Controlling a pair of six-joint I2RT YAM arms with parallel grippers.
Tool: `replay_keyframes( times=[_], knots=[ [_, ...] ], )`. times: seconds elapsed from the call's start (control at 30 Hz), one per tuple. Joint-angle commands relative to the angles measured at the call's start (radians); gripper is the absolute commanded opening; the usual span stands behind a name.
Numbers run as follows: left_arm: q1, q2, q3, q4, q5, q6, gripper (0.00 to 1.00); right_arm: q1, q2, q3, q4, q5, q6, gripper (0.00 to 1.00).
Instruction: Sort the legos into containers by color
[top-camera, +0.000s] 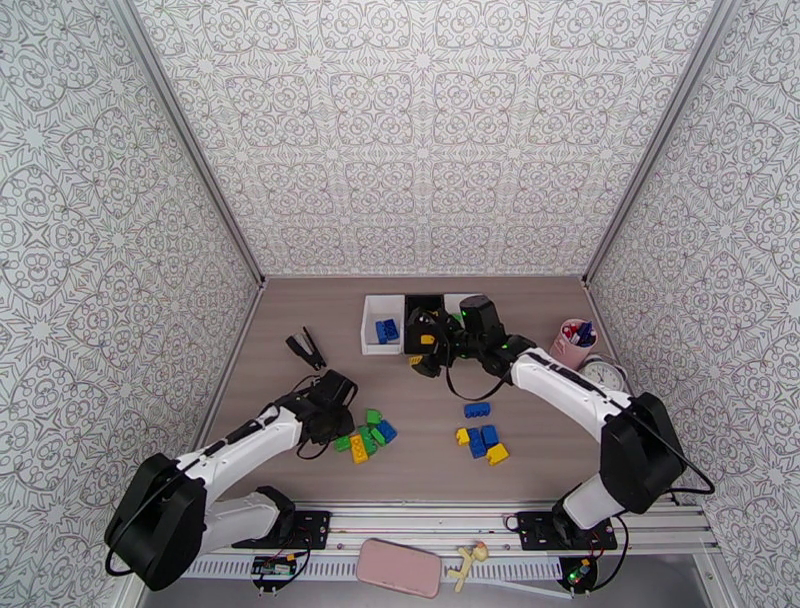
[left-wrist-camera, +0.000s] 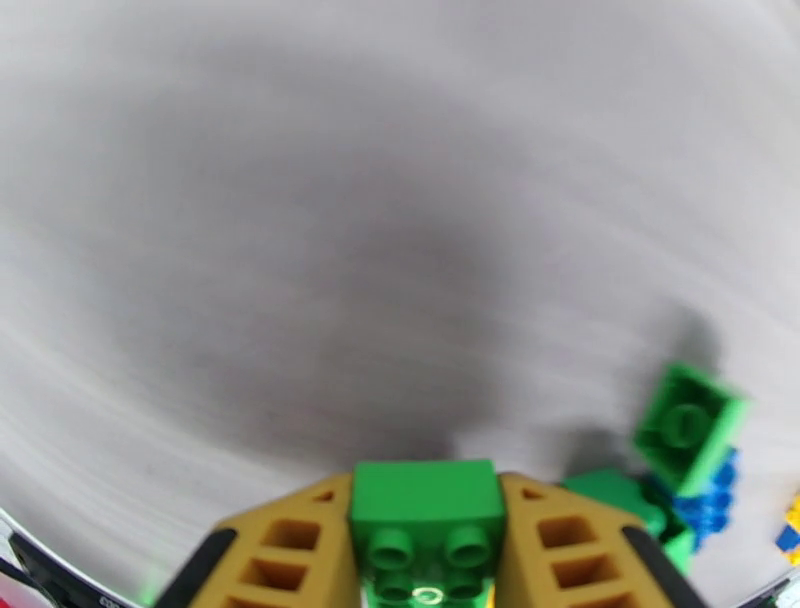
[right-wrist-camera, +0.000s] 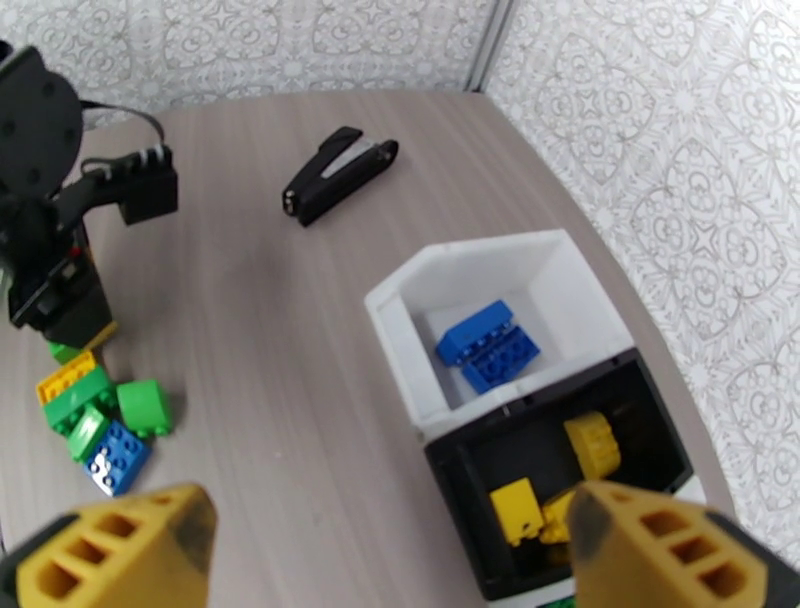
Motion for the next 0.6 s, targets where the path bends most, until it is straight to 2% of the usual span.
replay_keyframes(
  times=[0.0,0.13,0.27,0.4,0.57],
  knots=[
    [0.025,-0.031,0.052,0.082,-0.005,0.092,0.28,-0.001,-0.040,-0.038,0.072,0.005,0.053,0.96],
    [0.050,-0.026,0.086,0.209,0.029,0.157,0.28,-0.020,-0.083,-0.081,0.116,0.021,0.096,0.96],
    [0.054,0.029,0.119,0.432,0.089,0.216,0.27,-0.056,-0.136,-0.140,0.170,0.051,0.169,0.97],
    [0.046,0.140,0.197,0.625,0.139,0.257,0.27,-0.086,-0.199,-0.206,0.209,0.100,0.225,0.97],
    [0.016,0.308,0.333,0.776,0.201,0.304,0.26,-0.120,-0.284,-0.270,0.215,0.146,0.253,0.97]
  ],
)
